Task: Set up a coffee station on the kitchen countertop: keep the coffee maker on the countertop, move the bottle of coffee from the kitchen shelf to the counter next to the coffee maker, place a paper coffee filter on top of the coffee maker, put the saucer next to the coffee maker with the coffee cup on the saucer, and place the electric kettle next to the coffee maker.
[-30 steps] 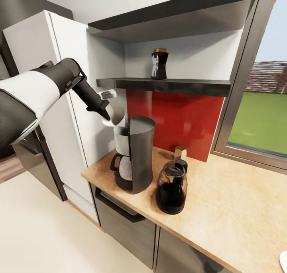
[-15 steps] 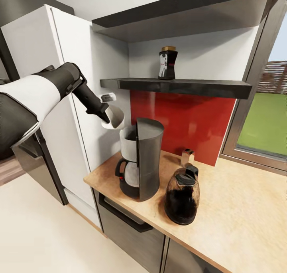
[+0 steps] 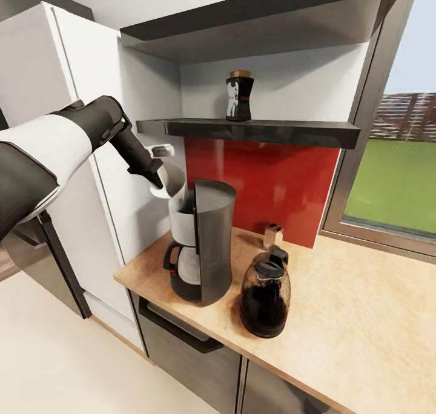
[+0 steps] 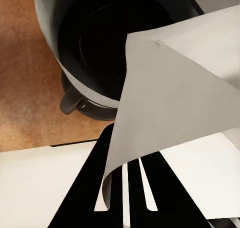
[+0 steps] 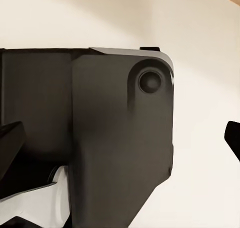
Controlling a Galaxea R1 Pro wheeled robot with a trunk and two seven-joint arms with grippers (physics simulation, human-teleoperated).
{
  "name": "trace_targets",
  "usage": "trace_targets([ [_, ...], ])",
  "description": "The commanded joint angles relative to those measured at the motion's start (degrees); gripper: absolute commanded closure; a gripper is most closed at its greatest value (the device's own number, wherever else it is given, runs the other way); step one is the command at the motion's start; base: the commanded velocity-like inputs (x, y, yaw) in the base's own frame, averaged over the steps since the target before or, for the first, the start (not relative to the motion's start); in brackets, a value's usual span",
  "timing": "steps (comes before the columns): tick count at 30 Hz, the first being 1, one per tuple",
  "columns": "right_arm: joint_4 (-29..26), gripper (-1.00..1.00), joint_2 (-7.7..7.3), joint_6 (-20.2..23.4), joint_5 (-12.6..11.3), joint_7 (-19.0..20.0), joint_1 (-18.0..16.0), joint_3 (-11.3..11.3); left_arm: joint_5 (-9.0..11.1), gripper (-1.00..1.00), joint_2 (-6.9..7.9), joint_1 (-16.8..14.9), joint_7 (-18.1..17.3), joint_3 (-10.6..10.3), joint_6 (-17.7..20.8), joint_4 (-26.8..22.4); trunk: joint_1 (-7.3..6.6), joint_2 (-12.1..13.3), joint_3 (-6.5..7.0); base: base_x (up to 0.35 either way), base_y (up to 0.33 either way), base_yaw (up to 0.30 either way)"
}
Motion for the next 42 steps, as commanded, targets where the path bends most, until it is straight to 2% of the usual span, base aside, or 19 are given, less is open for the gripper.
trace_targets([
  [1, 0.0, -1.00, 0.01, -0.1, 0.0, 0.0, 0.0, 0.0, -0.2, 1.00, -0.02, -0.1, -0.2, -0.2, 0.4, 0.1, 0.04, -0.1, -0.13, 0.006, 0.000, -0.004],
  [19, 0.0, -1.00, 0.01, -0.1, 0.0, 0.0, 0.0, 0.0, -0.2, 1.00, 0.00, 0.0, -0.2, -0.2, 0.4, 0.1, 0.04, -0.1, -0.13, 0.082, 0.071, -0.057],
  [23, 0.0, -1.00, 0.01, -0.1, 0.0, 0.0, 0.0, 0.0, -0.3, 1.00, 0.00, 2.6, -0.2, -0.2, 0.4, 0.1, 0.04, -0.1, -0.13, 0.033, 0.013, -0.001],
  [27, 0.0, -1.00, 0.01, -0.1, 0.0, 0.0, 0.0, 0.0, -0.3, 1.00, 0.00, 3.9, -0.2, -0.3, 0.3, 0.1, 0.04, -0.1, -0.13, 0.194, 0.119, 0.000],
  [42, 0.0, -1.00, 0.01, -0.1, 0.0, 0.0, 0.0, 0.0, -0.4, 1.00, -0.44, 4.4, -0.3, -0.2, 0.6, -0.1, 0.04, -0.1, -0.13, 0.039, 0.018, -0.001],
])
